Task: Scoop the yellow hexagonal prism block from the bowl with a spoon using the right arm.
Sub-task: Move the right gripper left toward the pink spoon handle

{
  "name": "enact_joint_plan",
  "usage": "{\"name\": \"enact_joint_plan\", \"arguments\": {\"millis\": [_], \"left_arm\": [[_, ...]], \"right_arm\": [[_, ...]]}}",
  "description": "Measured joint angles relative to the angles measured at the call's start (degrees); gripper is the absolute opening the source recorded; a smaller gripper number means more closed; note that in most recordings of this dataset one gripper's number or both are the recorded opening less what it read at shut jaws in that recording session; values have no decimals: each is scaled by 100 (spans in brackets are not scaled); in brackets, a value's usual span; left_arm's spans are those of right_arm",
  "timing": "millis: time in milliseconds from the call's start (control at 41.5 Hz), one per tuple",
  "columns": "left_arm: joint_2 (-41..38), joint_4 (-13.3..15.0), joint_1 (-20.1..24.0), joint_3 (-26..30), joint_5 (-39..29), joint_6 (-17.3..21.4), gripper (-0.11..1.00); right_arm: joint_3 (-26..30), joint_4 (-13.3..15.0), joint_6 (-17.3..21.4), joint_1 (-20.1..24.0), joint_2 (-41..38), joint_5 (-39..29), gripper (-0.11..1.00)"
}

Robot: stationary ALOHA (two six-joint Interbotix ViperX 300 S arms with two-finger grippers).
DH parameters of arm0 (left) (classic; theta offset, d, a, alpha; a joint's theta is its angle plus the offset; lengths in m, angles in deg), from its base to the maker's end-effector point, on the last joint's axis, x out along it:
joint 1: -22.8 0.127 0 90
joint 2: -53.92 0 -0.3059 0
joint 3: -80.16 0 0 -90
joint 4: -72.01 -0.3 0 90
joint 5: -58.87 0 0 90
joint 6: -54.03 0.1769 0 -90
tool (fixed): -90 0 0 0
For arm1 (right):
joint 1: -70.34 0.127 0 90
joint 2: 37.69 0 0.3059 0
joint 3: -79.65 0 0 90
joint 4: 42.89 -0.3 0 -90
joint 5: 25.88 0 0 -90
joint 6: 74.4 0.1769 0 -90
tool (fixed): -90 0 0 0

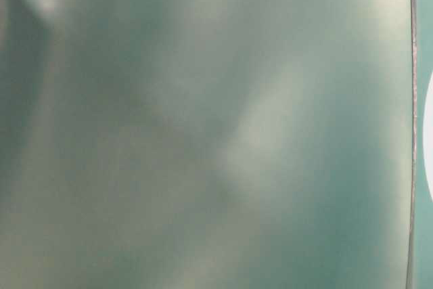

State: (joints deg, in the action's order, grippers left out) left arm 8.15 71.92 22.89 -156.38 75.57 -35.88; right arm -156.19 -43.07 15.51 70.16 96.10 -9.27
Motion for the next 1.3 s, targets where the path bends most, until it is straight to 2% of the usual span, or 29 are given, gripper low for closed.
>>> {"name": "enact_joint_plan", "arguments": {"millis": [362, 483, 627, 748, 1062, 1303], "left_arm": [[0, -53, 18, 0, -149, 9, 0], [0, -53, 18, 0, -158, 18, 0], [0, -53, 18, 0, -158, 18, 0], [0, -53, 18, 0, -158, 18, 0], [0, -62, 18, 0, -167, 26, 0], [0, -79, 26, 0, -167, 35, 0]], "right_arm": [[0, 9, 18, 9, -97, 9, 2], [0, 9, 18, 9, -105, 9, 17], [0, 9, 18, 0, -105, 9, 46], [0, 9, 18, 0, -141, 18, 58], [-105, 0, 26, 167, -756, 167, 57], [-334, -97, 26, 554, -1767, 967, 57]]}}
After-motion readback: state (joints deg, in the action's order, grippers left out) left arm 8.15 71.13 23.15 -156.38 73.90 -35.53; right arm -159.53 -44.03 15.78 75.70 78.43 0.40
